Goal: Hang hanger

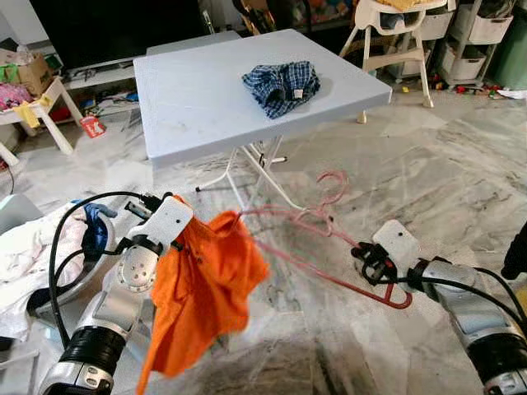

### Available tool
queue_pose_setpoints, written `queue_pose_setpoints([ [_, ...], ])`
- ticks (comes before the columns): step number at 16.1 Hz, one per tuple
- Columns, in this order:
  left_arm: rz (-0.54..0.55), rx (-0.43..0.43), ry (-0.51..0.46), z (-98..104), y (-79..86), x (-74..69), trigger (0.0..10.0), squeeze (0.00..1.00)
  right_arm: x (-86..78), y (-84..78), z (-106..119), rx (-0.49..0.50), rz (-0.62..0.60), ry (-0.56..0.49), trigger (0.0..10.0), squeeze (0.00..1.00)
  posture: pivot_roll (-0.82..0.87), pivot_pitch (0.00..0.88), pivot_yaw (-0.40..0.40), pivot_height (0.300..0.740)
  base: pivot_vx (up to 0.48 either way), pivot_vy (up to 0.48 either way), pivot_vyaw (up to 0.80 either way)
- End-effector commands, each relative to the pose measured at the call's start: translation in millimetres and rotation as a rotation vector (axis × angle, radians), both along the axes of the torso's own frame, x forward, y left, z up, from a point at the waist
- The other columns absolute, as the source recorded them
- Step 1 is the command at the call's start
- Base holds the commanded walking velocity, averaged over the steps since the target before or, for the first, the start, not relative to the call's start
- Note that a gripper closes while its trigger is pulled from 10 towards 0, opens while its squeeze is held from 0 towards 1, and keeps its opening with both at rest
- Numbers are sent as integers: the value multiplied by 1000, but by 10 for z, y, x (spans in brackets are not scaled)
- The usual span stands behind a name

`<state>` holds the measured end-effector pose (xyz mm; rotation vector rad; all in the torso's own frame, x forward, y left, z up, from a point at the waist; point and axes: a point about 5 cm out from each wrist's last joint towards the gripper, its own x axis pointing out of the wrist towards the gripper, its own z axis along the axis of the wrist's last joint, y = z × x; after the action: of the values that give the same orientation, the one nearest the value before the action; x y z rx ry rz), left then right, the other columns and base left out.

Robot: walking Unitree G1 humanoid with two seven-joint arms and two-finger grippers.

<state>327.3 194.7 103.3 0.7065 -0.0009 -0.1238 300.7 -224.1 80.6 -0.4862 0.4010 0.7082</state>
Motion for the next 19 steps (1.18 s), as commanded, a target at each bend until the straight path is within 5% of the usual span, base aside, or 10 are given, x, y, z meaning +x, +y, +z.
queue_pose_setpoints([
  [1,-11,4,-5,60,57,31,10000,0,-66,45,49,-30,126,1,10000,0,-77,0,144,740,0,0,0],
  [9,-292,11,35,44,-277,-73,10000,0,-172,182,102,38,219,5,10000,0,-69,0,165,740,0,0,0],
  [19,-198,94,65,35,-49,-13,10000,0,-133,-58,151,-110,175,-6,10000,0,-67,0,168,740,0,0,0],
])
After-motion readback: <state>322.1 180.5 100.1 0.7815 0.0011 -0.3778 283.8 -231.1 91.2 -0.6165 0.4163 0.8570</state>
